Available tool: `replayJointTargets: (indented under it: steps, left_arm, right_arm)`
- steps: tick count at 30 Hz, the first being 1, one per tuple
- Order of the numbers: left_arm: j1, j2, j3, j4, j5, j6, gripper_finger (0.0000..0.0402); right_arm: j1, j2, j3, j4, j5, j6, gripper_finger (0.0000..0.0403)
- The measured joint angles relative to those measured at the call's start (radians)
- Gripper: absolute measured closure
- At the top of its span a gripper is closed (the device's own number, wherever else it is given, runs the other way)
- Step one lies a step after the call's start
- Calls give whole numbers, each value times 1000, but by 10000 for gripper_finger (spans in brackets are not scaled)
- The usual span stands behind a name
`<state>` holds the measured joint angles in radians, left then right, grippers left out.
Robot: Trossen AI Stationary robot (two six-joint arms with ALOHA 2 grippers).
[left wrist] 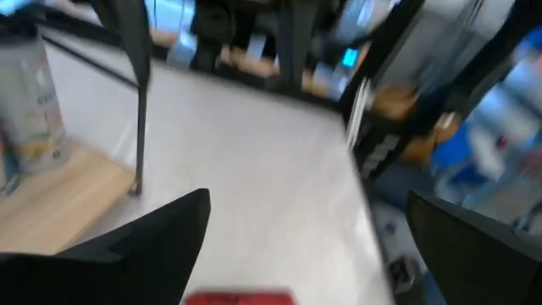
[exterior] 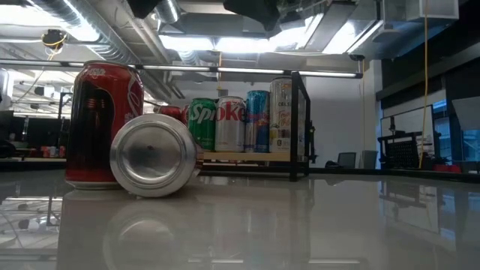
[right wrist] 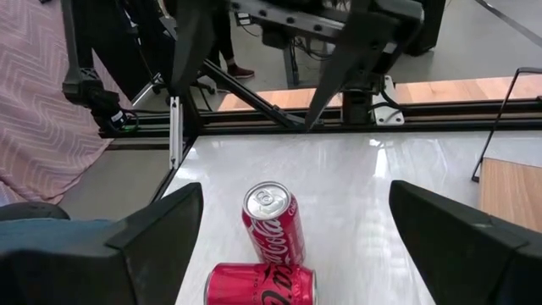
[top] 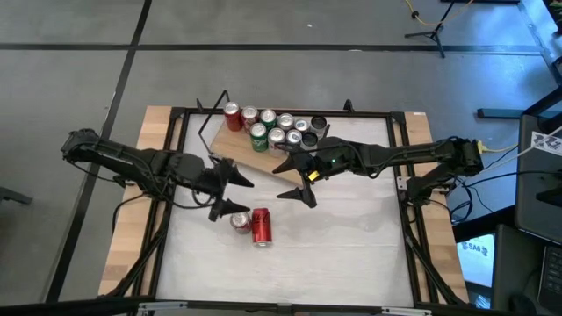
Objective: Place canned beverage on shelf
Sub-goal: Put the red white soda can on the shelf aligned with other red white soda can
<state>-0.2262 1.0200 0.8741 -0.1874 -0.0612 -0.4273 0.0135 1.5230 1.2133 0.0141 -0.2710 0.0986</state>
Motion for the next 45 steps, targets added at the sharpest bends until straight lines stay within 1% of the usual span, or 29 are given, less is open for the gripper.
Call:
replayJointTargets:
  steps: [4,8,11,15,20,29,38,45]
  left_arm:
    - [-24,130,178,-268,-15,40,17]
    - [-56,261,336,-542,-51,44,17]
    - [-82,343,408,-697,-60,30,17]
    - [-112,422,451,-819,-62,-27,17]
    - [-128,469,451,-881,-79,-96,17]
    - [-133,502,451,-882,-79,-146,17]
    - [-161,529,407,-864,-80,-174,17]
    - [-161,529,360,-809,-80,-174,17]
  right_arm:
    - [0,0,0,-15,0,0,31]
    - [0,0,0,-26,0,0,31]
    - [0,0,0,-26,0,0,31]
    - [0,0,0,-26,0,0,31]
    - [0,0,0,-25,0,0,31]
    - [0,0,0,-43,0,0,31]
    - [0,0,0,-71,0,0,31]
    - [0,0,0,-71,0,0,31]
